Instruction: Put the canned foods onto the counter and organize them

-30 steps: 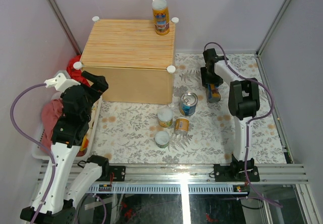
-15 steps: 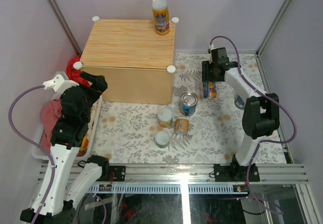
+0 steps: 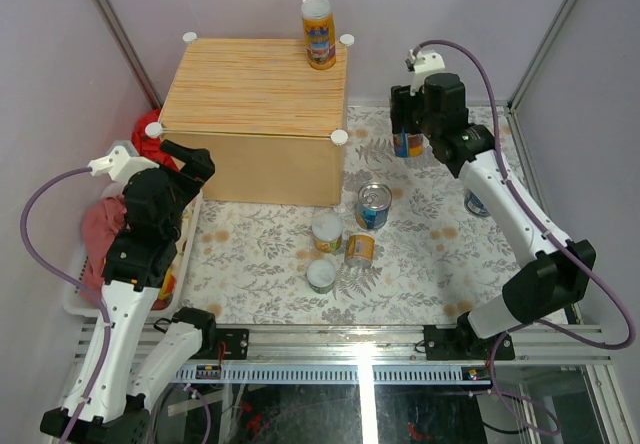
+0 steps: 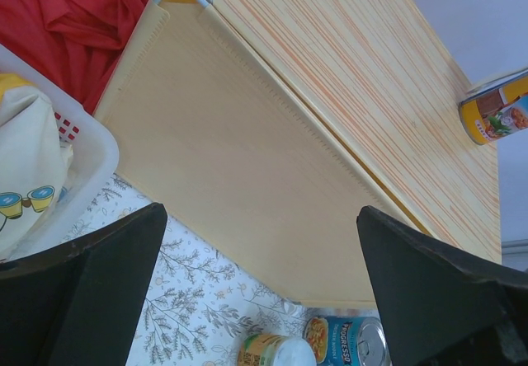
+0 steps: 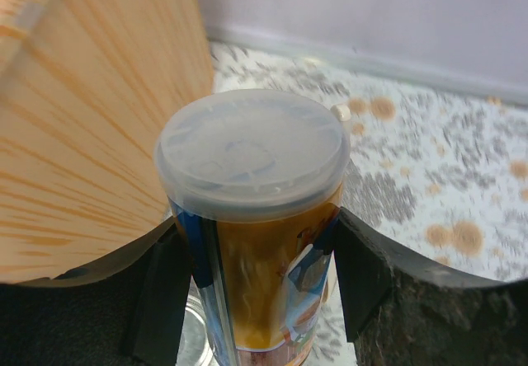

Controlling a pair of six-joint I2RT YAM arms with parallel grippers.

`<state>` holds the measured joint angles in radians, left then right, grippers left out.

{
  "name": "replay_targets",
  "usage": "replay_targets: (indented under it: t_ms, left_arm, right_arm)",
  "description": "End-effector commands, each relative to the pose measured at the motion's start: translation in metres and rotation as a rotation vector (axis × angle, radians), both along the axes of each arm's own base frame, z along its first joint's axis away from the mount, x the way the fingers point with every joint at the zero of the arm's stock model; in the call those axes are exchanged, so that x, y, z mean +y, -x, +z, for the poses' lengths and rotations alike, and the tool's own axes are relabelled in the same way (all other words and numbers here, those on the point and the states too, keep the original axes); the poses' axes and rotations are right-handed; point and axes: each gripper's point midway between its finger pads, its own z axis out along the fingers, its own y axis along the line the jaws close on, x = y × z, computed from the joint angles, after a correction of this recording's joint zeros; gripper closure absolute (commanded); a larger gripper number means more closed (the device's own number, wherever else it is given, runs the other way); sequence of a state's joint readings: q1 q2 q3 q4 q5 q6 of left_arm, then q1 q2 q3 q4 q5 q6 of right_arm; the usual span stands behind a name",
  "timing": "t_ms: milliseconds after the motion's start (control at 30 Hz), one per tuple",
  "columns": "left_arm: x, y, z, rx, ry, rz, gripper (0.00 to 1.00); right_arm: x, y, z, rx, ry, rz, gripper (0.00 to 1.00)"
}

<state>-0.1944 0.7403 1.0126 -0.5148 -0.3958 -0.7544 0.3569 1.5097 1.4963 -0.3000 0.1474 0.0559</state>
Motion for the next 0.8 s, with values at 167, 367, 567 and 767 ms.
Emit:
replay_targets:
  t_ms: [167,367,567,767]
  left_arm:
    - [-0.003,-0.009,0.025,-0.071,0.021,-0.011,0.01]
    - [-0.007,-0.012,0.024,-0.069,0.029,-0.026,0.00]
    - [-0.007,-0.013,0.022,-0.079,0.038,-0.025,0.00]
    - [-0.006,-0.013,0.024,-0.085,0.035,-0.022,0.00]
  right_arm:
    - [0.063,0.034,0.238,-0.640,-0.177,0.137,0.93]
    - [0.091,0.057,0.289,-0.780,-0.211,0.206,0.93]
    - [0.117,0.056,0.304,-0.837,-0.317,0.290,0.94]
    - [0.138,0.048,0.309,-0.887,-0.392,0.343,0.94]
